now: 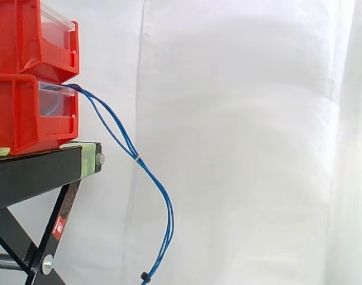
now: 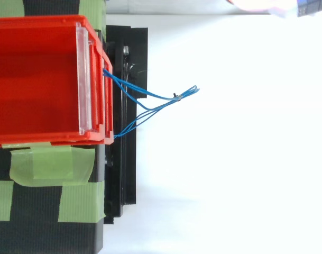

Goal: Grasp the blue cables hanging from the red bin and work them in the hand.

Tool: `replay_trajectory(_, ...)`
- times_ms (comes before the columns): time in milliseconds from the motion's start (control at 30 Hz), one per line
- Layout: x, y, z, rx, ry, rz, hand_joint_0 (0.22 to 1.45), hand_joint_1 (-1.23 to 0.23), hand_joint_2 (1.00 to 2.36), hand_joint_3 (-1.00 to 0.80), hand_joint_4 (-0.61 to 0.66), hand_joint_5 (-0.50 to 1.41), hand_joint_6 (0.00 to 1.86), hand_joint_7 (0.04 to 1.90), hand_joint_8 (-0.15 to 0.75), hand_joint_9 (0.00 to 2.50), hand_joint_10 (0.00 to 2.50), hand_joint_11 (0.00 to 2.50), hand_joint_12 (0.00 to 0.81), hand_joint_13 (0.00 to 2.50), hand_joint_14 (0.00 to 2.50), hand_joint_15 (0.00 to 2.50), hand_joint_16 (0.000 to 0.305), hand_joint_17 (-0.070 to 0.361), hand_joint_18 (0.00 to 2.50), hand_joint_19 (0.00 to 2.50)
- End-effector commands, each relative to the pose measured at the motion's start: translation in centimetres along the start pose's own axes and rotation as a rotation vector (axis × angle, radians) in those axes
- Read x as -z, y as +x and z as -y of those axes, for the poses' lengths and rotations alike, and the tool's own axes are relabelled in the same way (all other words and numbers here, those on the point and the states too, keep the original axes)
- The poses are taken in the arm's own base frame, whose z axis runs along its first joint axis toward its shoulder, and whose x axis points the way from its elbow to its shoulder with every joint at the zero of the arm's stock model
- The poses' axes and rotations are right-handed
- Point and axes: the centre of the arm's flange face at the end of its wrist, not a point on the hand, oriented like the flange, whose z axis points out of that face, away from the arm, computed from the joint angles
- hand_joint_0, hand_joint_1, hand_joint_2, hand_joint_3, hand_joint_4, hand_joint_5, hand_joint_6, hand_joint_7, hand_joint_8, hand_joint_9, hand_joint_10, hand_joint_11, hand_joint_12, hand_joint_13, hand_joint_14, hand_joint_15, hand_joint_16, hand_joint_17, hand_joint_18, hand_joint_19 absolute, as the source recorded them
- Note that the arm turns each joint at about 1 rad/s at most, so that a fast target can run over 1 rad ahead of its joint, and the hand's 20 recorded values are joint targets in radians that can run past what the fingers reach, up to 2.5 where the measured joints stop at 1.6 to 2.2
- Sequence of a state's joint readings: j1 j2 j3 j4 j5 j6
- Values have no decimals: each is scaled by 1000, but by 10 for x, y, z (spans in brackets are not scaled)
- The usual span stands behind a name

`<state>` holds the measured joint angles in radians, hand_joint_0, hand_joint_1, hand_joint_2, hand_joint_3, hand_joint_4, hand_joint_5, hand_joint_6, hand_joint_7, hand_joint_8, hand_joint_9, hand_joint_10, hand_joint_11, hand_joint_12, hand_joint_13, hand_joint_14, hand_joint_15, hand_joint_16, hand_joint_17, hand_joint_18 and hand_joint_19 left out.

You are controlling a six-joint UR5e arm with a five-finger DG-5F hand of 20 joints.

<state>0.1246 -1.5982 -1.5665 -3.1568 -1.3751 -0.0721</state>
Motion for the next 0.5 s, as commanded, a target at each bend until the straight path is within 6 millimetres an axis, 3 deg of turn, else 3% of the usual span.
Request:
replay_trajectory(0,0,0,0,0,0,1,757,-491,1000,-1000,181,-265,6,680,269,281,3,148,363,15,6,213,59,134,0,193)
replay_trajectory(467,0,2,0,0,0,-4,768,-488,1000,-1000,179,-270,6,681,266,285,4,165,360,35,6,218,59,133,0,224)
